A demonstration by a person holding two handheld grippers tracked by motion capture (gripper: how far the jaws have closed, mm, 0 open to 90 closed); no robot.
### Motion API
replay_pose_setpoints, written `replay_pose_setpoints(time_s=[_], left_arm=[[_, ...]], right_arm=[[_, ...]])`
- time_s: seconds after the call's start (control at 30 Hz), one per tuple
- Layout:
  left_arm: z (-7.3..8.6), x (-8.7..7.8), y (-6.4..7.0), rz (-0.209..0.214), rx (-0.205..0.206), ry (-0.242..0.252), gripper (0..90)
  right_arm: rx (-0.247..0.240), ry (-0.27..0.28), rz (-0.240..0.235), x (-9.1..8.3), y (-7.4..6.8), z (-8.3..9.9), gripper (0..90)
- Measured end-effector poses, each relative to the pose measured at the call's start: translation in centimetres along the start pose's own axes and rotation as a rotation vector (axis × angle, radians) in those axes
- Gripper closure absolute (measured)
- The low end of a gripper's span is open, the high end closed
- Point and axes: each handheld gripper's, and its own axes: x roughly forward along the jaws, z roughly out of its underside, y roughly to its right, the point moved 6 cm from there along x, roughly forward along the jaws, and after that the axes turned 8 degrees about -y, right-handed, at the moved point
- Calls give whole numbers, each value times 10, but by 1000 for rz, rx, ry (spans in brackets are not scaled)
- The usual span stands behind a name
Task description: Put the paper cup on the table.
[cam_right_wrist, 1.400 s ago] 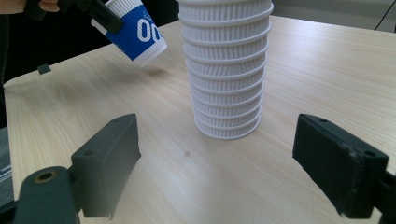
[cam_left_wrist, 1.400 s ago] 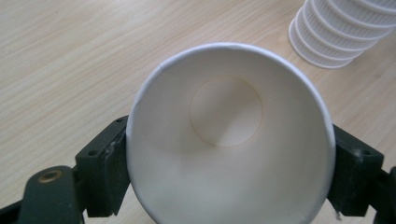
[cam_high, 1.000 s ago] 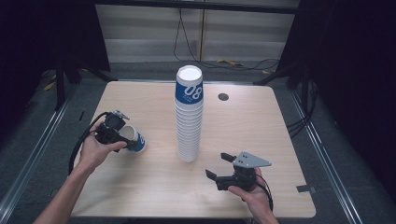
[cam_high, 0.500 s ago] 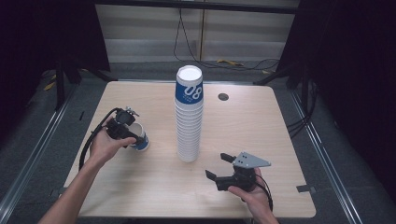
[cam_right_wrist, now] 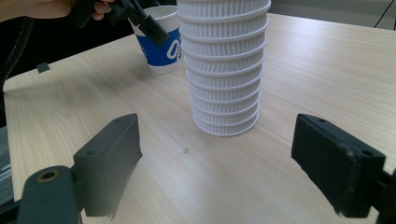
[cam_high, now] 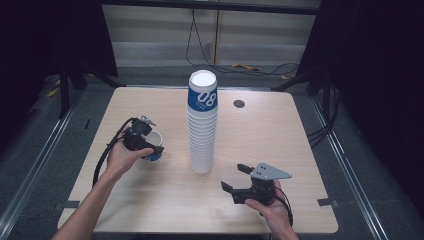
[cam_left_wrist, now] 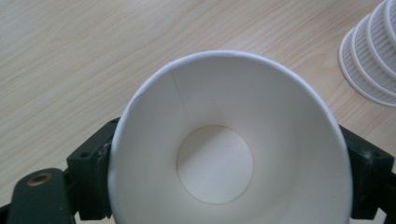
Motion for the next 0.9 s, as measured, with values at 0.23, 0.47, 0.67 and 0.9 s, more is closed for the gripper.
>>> replay_pose_setpoints(time_s=[0.23,0.47,0.67,0.9], left_arm=[[5,1,-1,62,4,51,130],[9,2,0,49,-23,68,129],[13,8,-1,33,-31,121,132],[20,16,1,22,9,128,155]], right_arm=[[-3,-3,2,1,0,0,155],[-1,-9,4,2,-1,1,155],[-6,-11,10,2,0,2,161],[-7,-12,7,2,-1,2,161]])
